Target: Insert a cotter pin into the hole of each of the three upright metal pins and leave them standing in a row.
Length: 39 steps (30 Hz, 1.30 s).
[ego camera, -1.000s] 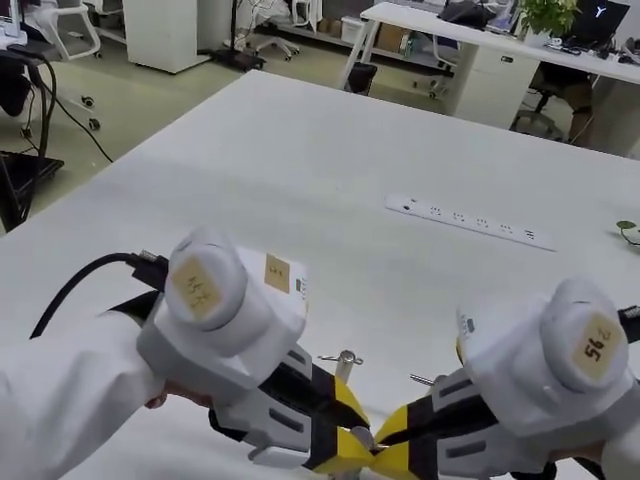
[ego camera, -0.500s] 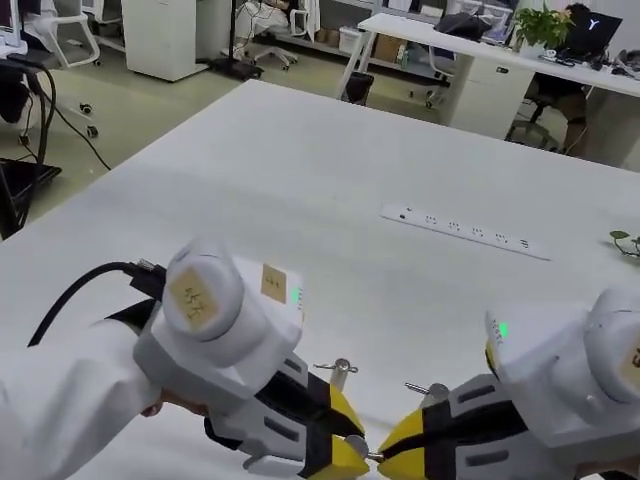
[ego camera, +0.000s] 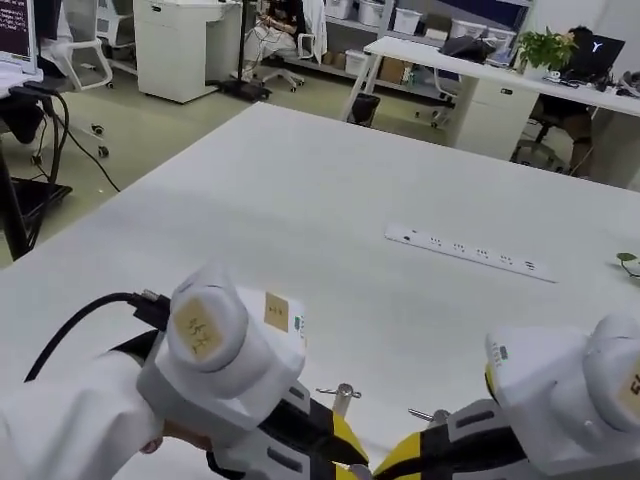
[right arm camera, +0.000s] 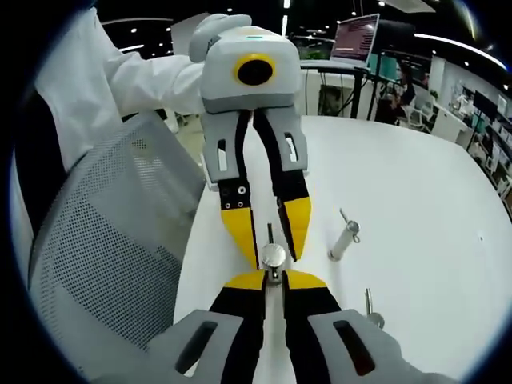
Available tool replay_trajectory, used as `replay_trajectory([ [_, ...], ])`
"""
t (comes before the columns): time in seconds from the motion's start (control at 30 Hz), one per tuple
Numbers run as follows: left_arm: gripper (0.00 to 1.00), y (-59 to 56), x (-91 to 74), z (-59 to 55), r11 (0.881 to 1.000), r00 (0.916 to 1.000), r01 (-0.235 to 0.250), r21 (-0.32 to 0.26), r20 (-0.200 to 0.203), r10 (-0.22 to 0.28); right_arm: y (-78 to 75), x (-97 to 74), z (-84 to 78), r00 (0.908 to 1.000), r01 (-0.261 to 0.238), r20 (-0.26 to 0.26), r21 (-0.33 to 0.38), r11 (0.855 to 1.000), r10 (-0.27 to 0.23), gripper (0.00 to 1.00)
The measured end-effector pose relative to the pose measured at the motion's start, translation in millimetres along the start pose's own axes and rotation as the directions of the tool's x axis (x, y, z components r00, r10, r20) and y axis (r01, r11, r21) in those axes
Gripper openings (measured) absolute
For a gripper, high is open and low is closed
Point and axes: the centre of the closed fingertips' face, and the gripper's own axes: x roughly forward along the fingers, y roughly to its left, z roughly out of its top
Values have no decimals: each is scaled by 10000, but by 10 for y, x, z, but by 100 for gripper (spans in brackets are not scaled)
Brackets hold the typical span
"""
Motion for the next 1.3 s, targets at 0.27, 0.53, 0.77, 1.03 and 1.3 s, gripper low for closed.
replay_trajectory([
  [0.27,63,52,-227,-83,9950,9958,-906,-409,75,910,48,81,75,9986,-2,526,508,9987,-24,27],
  [0.53,93,-8,-426,-202,9826,9868,-1488,-1108,481,1548,128,277,87,9980,-299,568,542,9981,268,28],
  [0.77,99,11,-507,-410,9632,9786,-1988,-1807,173,2052,89,334,66,9988,-196,456,427,9989,177,26],
  [1.03,99,93,-621,-304,9456,9611,-2575,-1988,485,2719,13,336,65,9987,-160,480,242,9996,149,10],
  [1.3,99,104,-648,-255,9470,9591,-2657,-1807,501,2787,40,301,74,9965,195,808,88,9998,-201,8],
])
